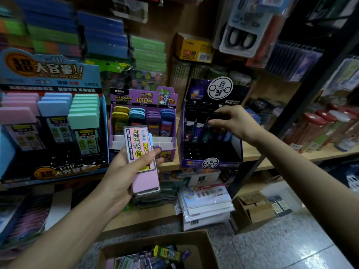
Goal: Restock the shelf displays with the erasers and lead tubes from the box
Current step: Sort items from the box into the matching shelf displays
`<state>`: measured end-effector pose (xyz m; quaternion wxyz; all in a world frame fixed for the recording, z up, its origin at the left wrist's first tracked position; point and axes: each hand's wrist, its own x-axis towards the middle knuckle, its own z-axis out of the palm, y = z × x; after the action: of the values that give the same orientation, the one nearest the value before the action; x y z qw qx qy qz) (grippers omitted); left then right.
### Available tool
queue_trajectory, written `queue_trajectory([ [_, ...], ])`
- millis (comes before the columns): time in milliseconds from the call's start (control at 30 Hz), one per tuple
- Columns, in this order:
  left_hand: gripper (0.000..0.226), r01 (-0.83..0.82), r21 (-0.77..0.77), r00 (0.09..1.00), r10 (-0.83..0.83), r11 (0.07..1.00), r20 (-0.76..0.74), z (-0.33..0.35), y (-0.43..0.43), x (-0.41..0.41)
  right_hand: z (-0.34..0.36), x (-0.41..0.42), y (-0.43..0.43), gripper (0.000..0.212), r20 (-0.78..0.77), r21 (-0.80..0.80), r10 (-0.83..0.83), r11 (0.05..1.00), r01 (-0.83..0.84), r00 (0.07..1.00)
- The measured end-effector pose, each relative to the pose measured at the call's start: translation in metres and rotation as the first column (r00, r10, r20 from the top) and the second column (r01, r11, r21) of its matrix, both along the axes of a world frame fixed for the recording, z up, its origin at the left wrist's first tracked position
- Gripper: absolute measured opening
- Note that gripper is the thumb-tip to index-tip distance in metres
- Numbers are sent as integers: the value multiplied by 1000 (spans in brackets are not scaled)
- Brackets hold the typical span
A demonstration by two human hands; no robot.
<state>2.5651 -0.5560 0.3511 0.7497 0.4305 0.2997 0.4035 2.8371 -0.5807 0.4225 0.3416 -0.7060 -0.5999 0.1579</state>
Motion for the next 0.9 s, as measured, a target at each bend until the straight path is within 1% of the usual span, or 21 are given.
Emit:
queue_trajectory([
  [67,59,6,-4,1000,-6,1000,-8,-1,0,1,-8,-2,3,22,-54,16,-81,996,82,995],
  [100,59,8,-5,1000,-8,1000,-10,-1,0,2,-13,-4,4,25,-42,37,-132,990,134,990],
  [133,60,9,-6,1000,-9,1000,-10,-1,0,2,-18,-6,6,28,15,64,-179,982,177,984],
  [167,59,11,-9,1000,-11,1000,-8,-2,0,3,-21,-8,7,29,106,91,-215,974,206,971],
  [233,58,16,-12,1000,-16,1000,-6,-2,0,4,-23,-11,8,31,318,138,-261,964,228,912],
  [267,57,17,-13,1000,-17,1000,-7,-2,-1,5,-22,-11,8,32,386,140,-268,963,232,882],
  [400,60,22,-12,1000,-22,1000,-14,-2,-2,5,-16,-17,4,44,475,39,-277,955,294,836],
  [467,60,26,-8,1000,-26,1000,-15,-2,-4,4,-14,-24,-6,48,522,38,-298,944,327,799],
  [500,59,25,-4,1000,-26,1000,-18,-1,-4,3,-15,-30,-14,49,517,56,-303,945,321,801],
  [533,59,25,1,999,-25,1000,-25,-1,-5,2,-16,-39,-23,49,463,57,-284,955,292,840],
  [567,59,22,9,999,-22,1000,-36,0,-6,2,-19,-50,-33,49,348,27,-230,971,236,909],
  [600,60,18,18,999,-17,1000,-51,1,-7,2,-23,-65,-44,48,188,-20,-151,987,158,971],
  [633,61,11,27,998,-9,1000,-69,1,-8,2,-28,-82,-55,45,12,-57,-69,996,69,998],
  [667,62,1,33,996,2,999,-86,1,-9,3,-34,-98,-63,41,-147,-77,0,997,-12,989],
  [700,62,-12,30,995,15,999,-100,1,-11,3,-41,-113,-69,36,-267,-93,44,993,-72,963],
  [733,62,-23,18,994,25,1000,-104,1,-13,4,-47,-126,-71,33,-351,-108,61,989,-105,934],
  [767,62,-31,1,995,31,1000,-94,1,-15,5,-54,-137,-72,32,-407,-119,58,986,-115,912],
  [800,60,-39,-13,996,38,999,-82,1,-17,5,-58,-146,-71,32,-430,-123,47,986,-110,901],
  [867,53,-62,-25,995,60,998,-78,1,-20,5,-63,-157,-69,32,-415,-122,14,990,-71,910],
  [900,45,-76,-34,995,73,997,-70,1,-20,5,-63,-160,-68,29,-432,-115,-5,992,-50,902],
])
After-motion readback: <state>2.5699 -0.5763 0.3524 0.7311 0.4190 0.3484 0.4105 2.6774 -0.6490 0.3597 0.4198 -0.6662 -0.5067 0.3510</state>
